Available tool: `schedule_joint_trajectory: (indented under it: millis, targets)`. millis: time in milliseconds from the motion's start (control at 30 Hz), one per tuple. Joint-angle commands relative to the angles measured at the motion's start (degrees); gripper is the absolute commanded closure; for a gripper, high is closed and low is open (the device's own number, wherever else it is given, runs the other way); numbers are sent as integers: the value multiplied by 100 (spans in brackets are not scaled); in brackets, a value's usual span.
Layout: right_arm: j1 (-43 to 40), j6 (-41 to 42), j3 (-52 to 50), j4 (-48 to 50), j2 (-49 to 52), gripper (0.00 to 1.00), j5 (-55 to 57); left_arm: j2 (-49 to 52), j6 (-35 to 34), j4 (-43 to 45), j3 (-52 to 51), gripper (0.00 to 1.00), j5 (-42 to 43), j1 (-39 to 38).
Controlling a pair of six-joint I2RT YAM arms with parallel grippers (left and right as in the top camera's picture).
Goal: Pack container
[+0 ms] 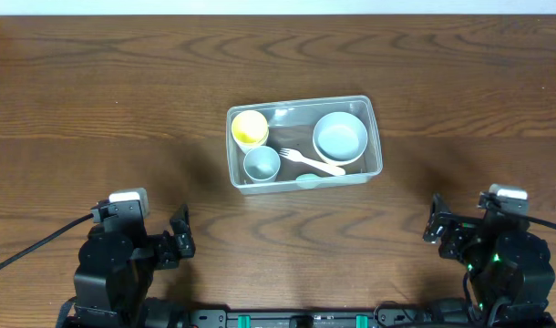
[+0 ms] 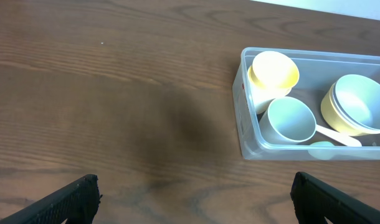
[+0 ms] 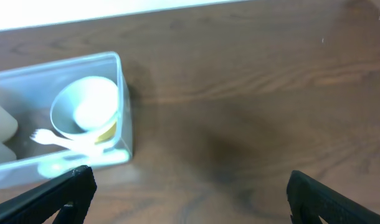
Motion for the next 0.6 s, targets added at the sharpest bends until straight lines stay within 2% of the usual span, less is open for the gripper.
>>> schedule_joint_trajectory:
  millis: [0, 400, 567]
  targets:
    - [72, 83, -39, -192, -28, 1, 70, -4, -94, 7, -17, 2, -111, 24]
    - [72, 83, -39, -1113, -28, 1, 68, -4, -94, 7, -17, 2, -111, 24]
    - [74, 42, -46, -1241, -380, 1, -17, -4, -96, 7, -17, 2, -111, 24]
